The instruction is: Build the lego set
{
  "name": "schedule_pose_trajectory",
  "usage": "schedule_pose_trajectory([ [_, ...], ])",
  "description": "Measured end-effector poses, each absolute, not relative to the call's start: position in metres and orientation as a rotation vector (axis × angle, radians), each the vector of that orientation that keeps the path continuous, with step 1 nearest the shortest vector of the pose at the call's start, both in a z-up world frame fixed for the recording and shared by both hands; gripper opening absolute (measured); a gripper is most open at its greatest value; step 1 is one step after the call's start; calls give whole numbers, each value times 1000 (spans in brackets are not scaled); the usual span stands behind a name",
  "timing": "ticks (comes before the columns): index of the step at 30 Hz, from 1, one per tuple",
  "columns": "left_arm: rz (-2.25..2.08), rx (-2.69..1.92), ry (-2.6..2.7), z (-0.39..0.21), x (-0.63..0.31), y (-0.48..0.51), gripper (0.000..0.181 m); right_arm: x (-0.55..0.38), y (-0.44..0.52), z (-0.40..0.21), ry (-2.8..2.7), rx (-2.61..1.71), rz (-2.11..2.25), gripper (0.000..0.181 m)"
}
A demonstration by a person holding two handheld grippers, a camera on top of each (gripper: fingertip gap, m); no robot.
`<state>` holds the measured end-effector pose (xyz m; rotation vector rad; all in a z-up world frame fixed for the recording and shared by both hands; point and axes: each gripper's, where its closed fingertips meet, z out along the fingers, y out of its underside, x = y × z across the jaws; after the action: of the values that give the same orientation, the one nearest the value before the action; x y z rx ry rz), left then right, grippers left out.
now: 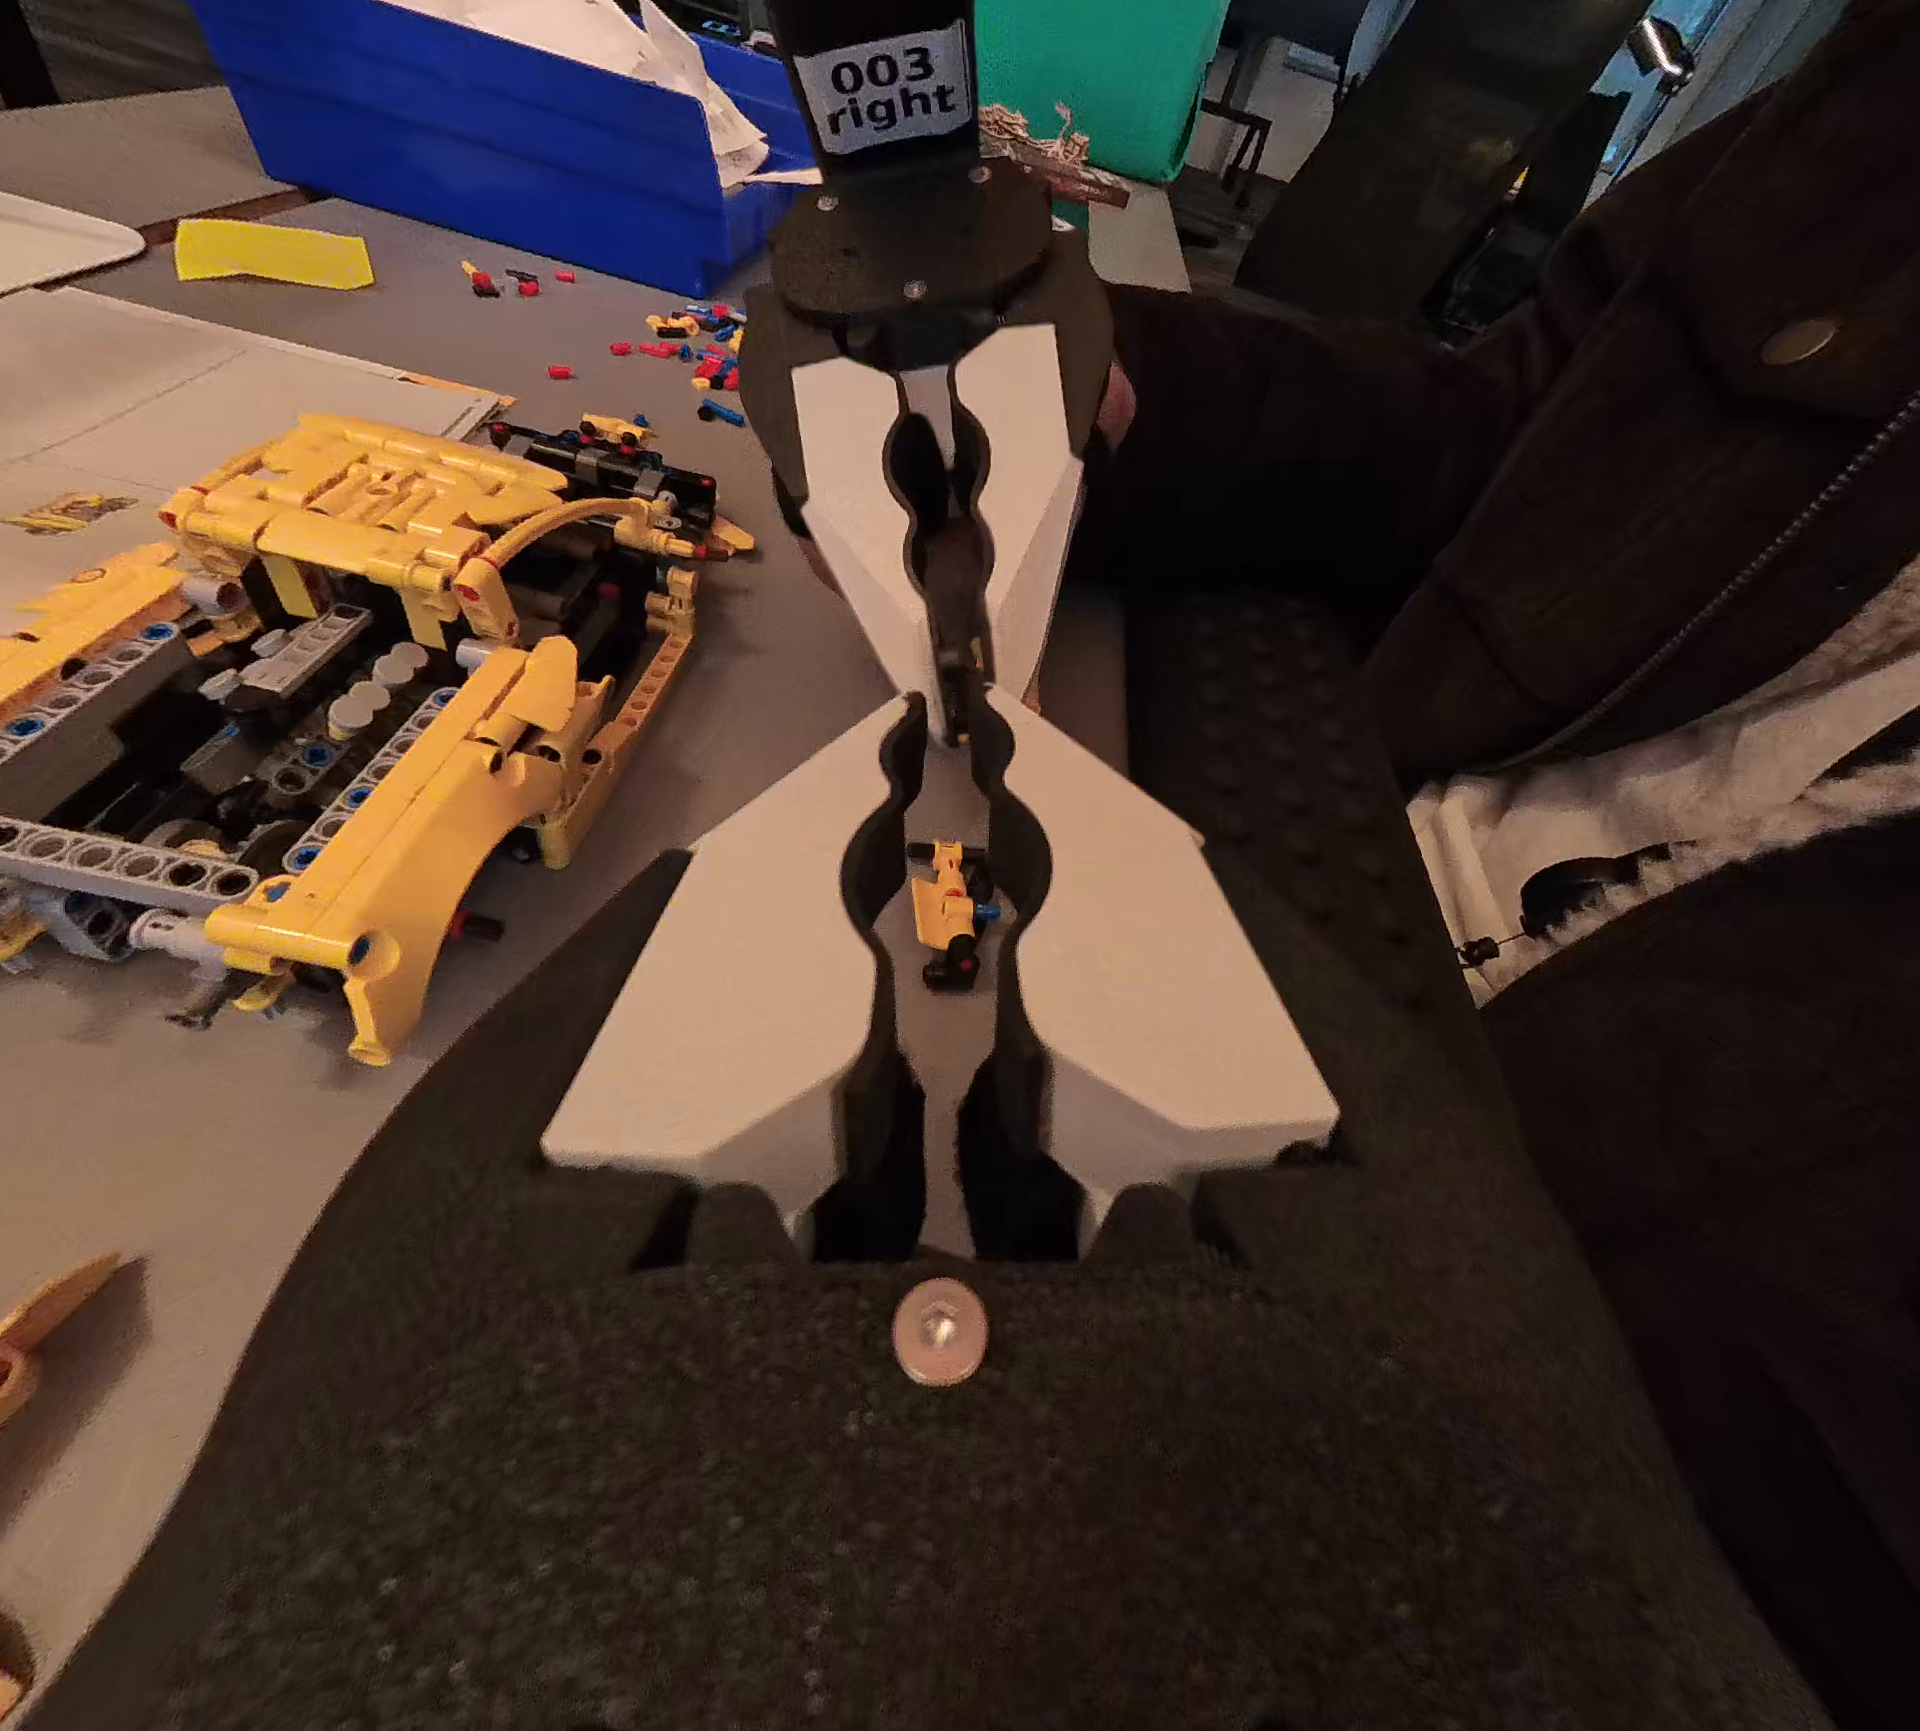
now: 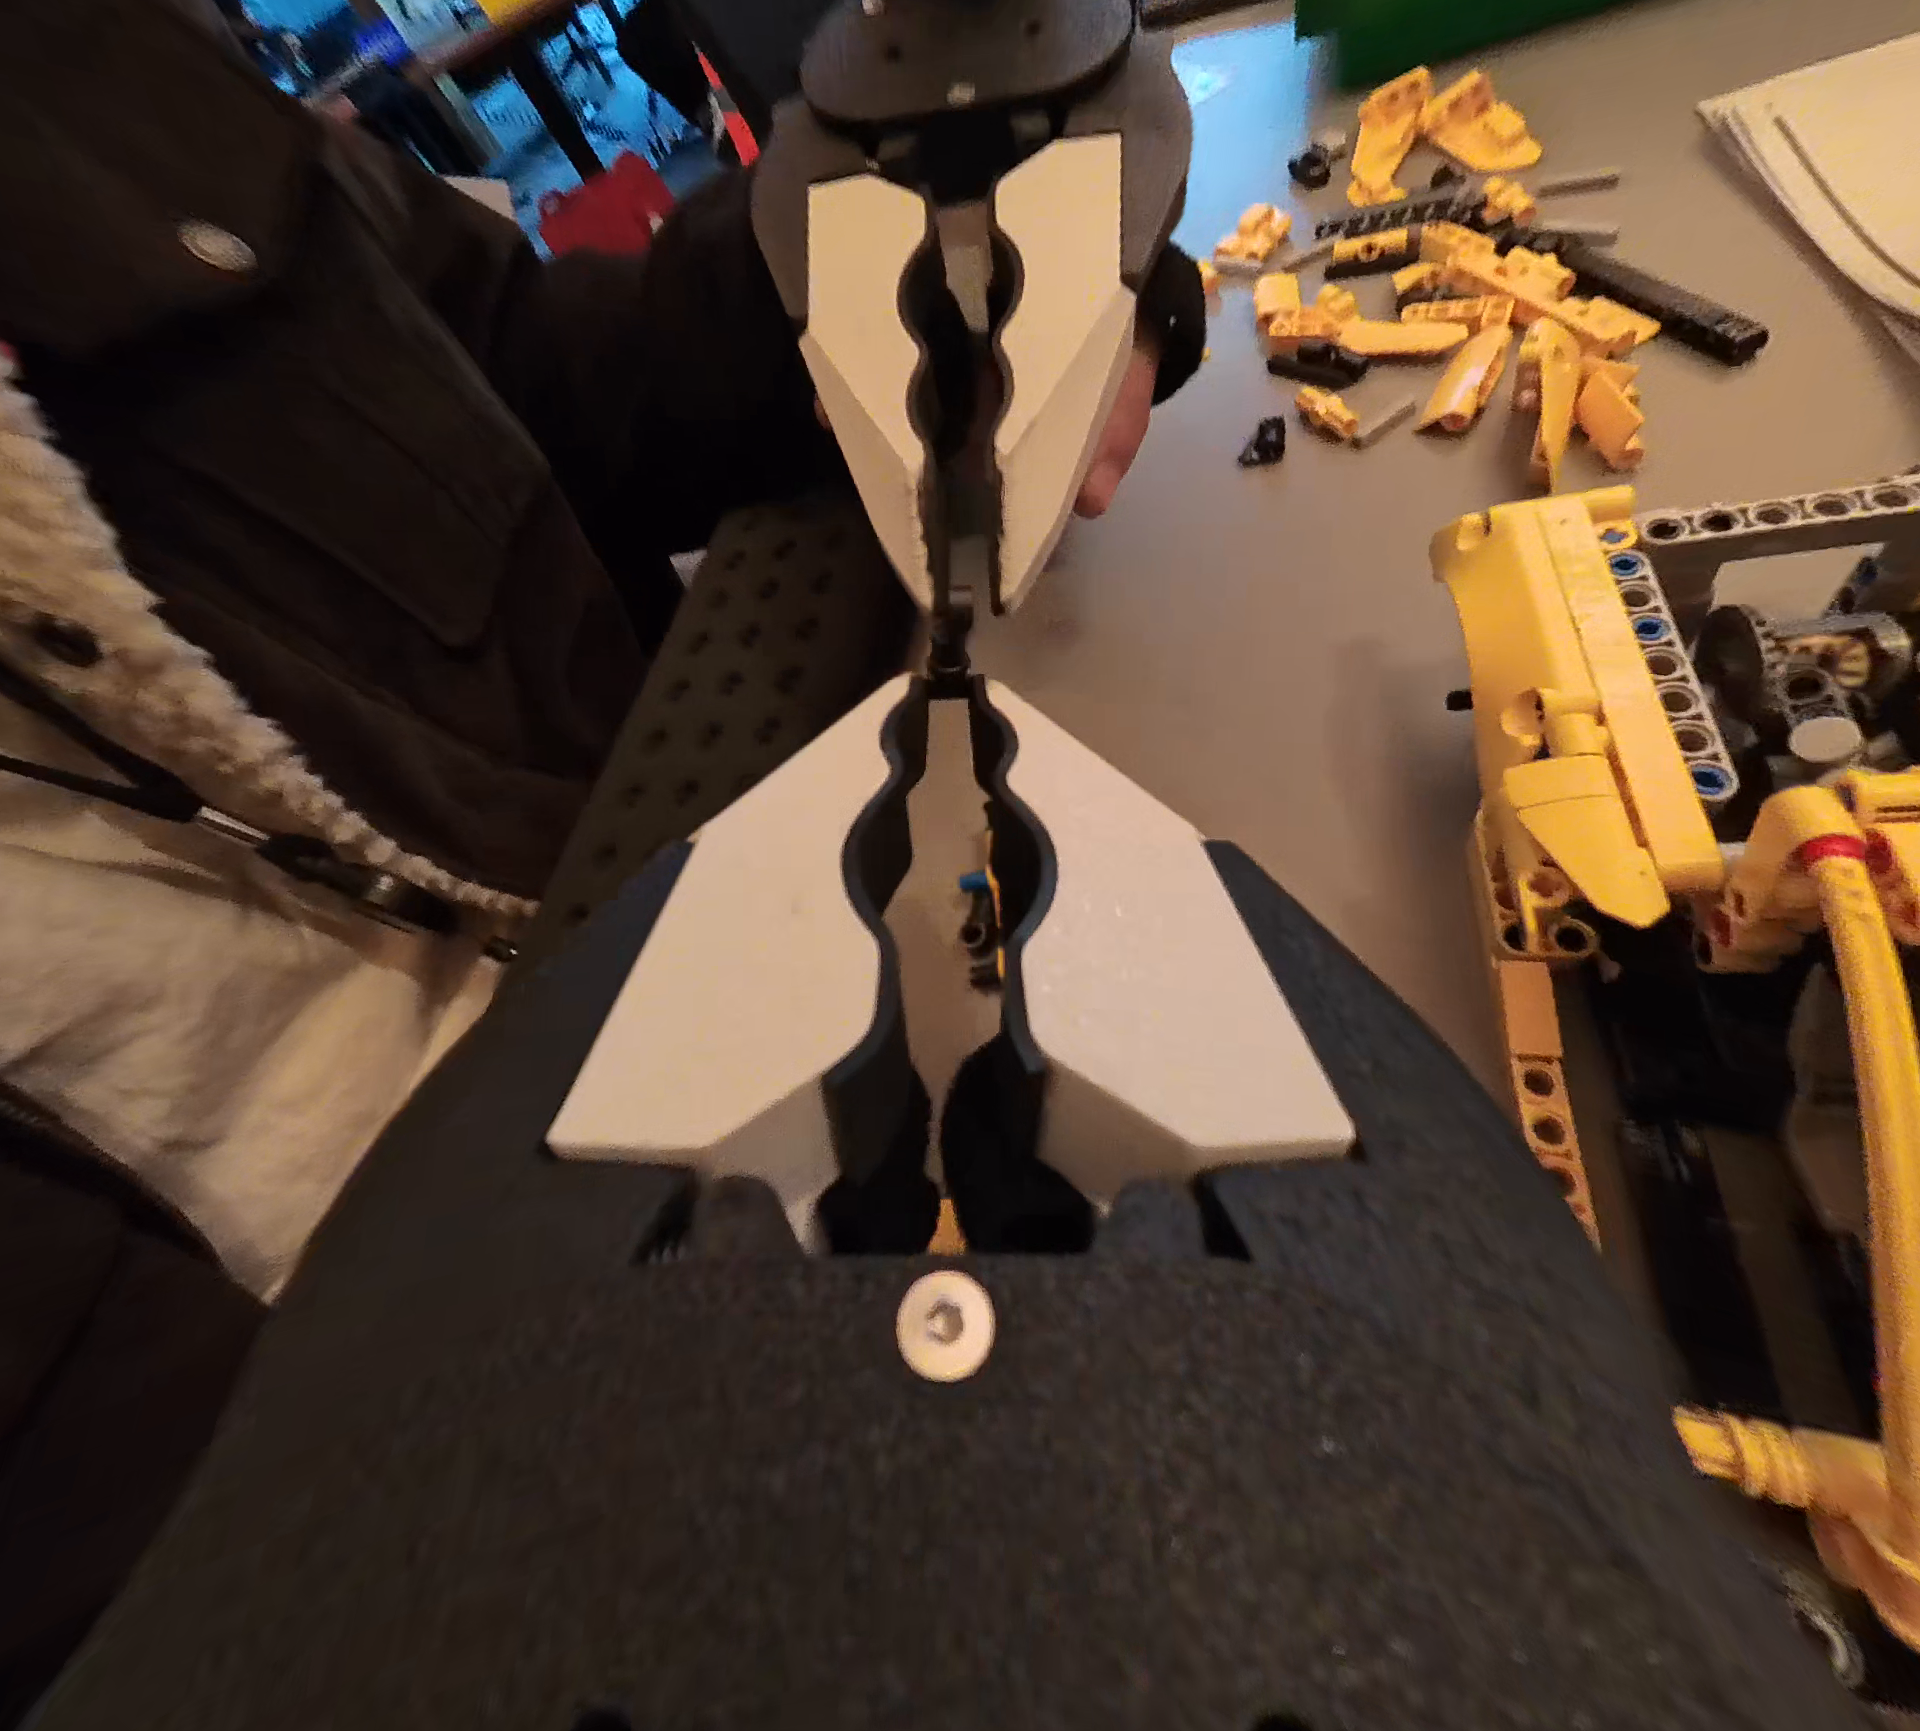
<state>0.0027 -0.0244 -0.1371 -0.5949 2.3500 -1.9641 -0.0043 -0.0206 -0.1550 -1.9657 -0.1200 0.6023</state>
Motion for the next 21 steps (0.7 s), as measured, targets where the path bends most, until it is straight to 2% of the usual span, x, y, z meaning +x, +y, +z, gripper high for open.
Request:
schedule_pose_trajectory([
  [21,-1906,-544,2423,-146,-4,-28,5,-8,-15,-163,-156,-2003,529,7],
])
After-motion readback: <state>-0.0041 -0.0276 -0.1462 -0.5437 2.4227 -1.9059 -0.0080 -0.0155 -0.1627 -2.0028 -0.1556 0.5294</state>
